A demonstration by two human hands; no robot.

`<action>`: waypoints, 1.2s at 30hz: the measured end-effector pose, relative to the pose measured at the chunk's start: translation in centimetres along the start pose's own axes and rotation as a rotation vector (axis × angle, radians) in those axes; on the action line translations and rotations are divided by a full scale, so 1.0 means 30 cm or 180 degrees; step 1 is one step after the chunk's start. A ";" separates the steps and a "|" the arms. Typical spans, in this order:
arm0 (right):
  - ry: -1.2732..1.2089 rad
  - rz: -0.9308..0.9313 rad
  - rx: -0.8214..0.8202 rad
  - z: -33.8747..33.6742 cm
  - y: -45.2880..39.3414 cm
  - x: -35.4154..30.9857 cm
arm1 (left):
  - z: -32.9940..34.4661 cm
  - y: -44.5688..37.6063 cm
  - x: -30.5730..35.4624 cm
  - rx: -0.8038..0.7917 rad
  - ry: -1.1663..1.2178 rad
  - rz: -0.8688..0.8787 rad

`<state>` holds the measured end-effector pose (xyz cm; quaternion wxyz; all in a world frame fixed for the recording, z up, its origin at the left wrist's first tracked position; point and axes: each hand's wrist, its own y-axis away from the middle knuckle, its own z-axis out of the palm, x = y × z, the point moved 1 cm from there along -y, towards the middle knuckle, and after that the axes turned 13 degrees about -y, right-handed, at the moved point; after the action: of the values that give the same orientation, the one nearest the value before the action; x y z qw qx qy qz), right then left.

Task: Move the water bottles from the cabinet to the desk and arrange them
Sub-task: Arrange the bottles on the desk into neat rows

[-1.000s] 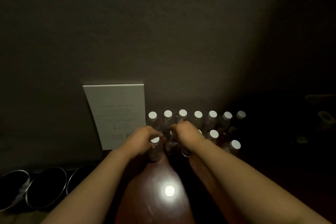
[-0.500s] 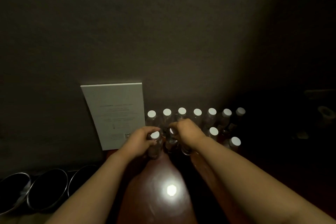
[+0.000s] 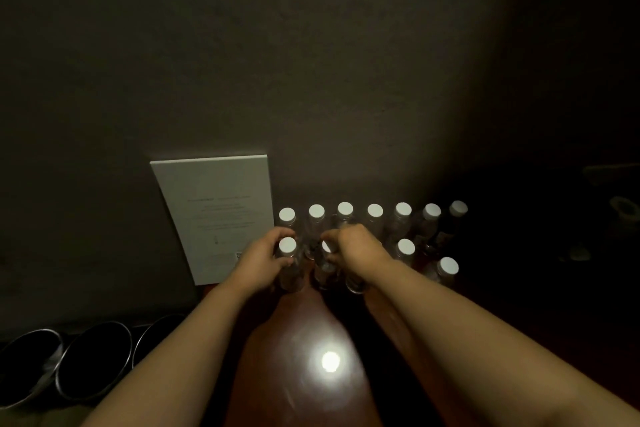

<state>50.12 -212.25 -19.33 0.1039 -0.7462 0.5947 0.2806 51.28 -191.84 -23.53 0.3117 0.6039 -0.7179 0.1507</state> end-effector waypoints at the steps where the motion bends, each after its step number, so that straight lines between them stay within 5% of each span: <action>1: -0.0021 -0.0005 0.0019 0.001 0.000 0.001 | -0.002 -0.004 -0.001 -0.0024 -0.0015 0.0052; 7: -0.0013 -0.0024 0.0049 0.004 0.006 0.004 | 0.004 0.009 -0.042 0.0149 0.0214 -0.0307; 36: -0.0031 -0.0004 -0.0212 -0.016 -0.052 -0.066 | 0.023 0.020 -0.052 0.0285 -0.0064 -0.0258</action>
<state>51.47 -210.41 -18.12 0.0820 -0.7482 0.5841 0.3037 50.63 -190.91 -24.93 0.2830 0.6473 -0.6885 0.1639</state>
